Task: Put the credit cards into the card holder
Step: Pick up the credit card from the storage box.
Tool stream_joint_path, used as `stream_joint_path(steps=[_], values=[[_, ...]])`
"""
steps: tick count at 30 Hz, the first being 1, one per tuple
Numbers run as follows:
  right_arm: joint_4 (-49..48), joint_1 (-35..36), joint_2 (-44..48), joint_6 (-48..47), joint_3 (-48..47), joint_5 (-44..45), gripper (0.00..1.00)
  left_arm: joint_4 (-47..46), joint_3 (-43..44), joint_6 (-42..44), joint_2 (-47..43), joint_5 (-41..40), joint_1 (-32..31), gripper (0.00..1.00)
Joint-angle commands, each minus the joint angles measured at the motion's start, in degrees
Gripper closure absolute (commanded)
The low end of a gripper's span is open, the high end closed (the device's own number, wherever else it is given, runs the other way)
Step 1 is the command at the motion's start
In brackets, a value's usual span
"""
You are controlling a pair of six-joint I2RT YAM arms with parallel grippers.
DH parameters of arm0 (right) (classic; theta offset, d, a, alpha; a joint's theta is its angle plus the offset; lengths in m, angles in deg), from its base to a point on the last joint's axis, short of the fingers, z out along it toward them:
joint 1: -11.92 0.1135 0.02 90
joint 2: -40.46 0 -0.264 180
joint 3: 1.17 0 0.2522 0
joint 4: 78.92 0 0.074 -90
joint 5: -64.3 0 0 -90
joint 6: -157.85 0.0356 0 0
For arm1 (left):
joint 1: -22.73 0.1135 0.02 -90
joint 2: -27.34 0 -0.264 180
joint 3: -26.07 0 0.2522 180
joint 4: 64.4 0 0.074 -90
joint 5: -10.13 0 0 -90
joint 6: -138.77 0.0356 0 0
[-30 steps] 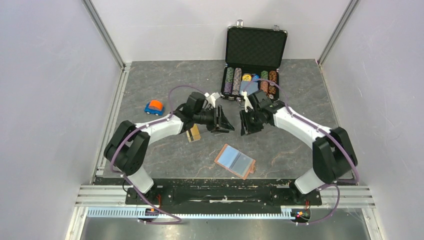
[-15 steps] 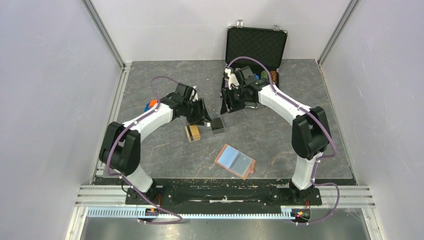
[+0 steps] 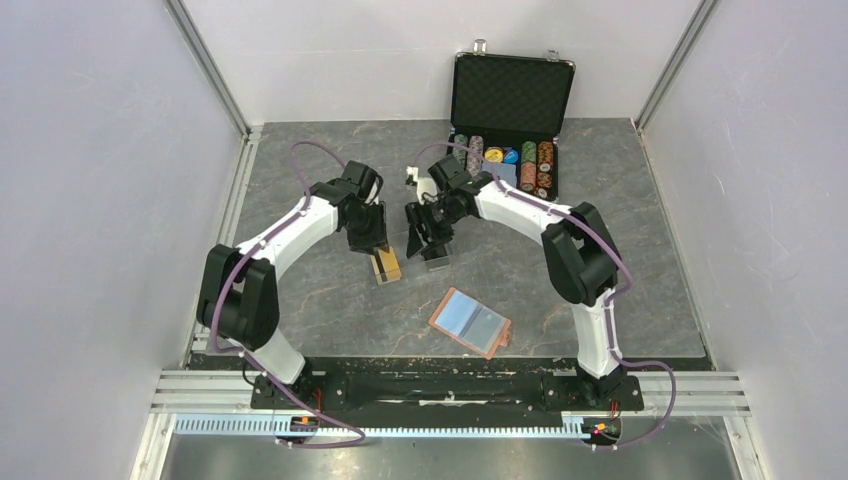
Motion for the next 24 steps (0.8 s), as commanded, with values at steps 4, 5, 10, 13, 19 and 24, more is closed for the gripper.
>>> stream_joint_path(steps=[4,5,10,13,19,24], values=[[-4.23,2.22,-4.54,2.18,-4.0,-2.96,0.5,3.66,-0.75,3.15,-1.08,-3.23,1.1,0.55],[-4.46,2.44,-5.05,2.34,-3.99,-2.34,0.5,3.92,-0.95,3.02,-0.96,-3.58,1.08,0.55],[-4.33,3.29,-6.86,2.1,-4.11,1.81,0.5,5.15,-1.76,2.97,-0.44,-5.28,1.19,0.56],[-4.33,3.72,-8.02,2.09,-4.02,3.01,0.51,5.9,-2.34,3.25,-0.5,-7.39,1.19,0.56],[-5.29,5.33,-10.1,3.09,-4.65,2.63,0.51,6.14,-4.33,3.33,-0.08,-8.14,1.15,0.58],[-6.46,6.74,-11.78,4.81,-4.86,1.52,0.53,4.56,-6.66,3.52,1.87,-5.87,1.23,0.63]])
